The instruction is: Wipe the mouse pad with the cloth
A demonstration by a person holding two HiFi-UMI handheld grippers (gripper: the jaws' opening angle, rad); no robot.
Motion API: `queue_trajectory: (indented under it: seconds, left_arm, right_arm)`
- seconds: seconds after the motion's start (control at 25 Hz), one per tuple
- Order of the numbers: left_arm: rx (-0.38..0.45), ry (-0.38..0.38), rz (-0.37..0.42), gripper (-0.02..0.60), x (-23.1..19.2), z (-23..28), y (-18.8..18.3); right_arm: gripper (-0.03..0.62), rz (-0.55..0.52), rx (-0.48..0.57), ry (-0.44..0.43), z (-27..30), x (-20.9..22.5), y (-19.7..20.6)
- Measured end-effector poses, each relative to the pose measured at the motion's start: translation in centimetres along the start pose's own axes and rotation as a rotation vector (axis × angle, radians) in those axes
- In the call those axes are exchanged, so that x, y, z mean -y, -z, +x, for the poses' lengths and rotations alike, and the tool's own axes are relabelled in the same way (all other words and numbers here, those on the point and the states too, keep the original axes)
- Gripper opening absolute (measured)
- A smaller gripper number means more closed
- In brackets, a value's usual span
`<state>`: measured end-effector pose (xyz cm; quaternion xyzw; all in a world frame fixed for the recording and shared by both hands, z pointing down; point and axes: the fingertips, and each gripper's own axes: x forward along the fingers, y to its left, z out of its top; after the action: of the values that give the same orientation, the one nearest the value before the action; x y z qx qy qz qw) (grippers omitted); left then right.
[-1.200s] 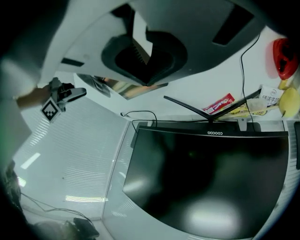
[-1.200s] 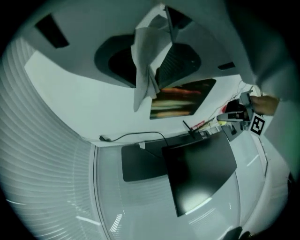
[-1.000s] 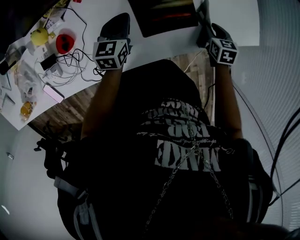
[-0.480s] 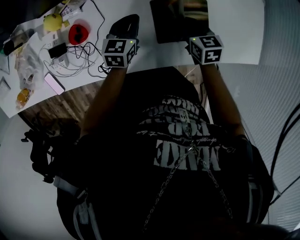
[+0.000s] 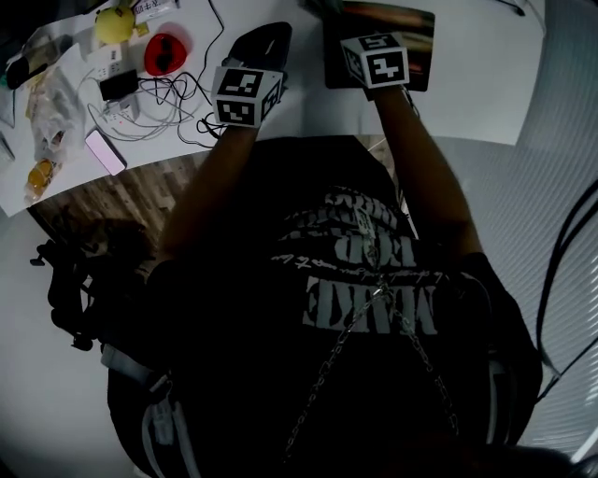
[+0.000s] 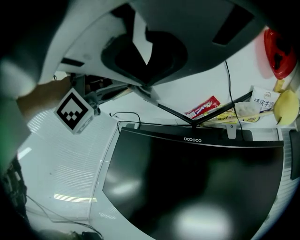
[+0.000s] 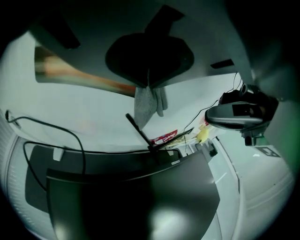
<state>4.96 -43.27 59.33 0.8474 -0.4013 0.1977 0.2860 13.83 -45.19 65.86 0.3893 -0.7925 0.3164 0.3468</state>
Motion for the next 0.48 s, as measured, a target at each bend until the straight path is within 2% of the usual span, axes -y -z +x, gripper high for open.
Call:
queue_trajectory:
  seconds: [0.12,0.32,0.36,0.48]
  left_arm:
    - [-0.001,0.014,-0.007,-0.003,0.4,0.9,-0.2]
    - [0.015,0.059,-0.007,-0.003,1.9,2.1,-1.3]
    - [0.014,0.064,-0.011,-0.003,2.2,2.1,-1.2]
    - [0.017,0.061,-0.022,-0.003,2.4,2.1,-1.2]
  right_arm:
    - [0.012,0.096,0.007,0.057,-2.3,4.5,1.2]
    - [0.014,0.237,0.002,0.251,-7.5,15.0,4.2]
    - [0.014,0.228,-0.011,0.290,-8.2,16.4,4.8]
    - [0.014,0.108,-0.049,0.398,-9.7,19.0,5.0]
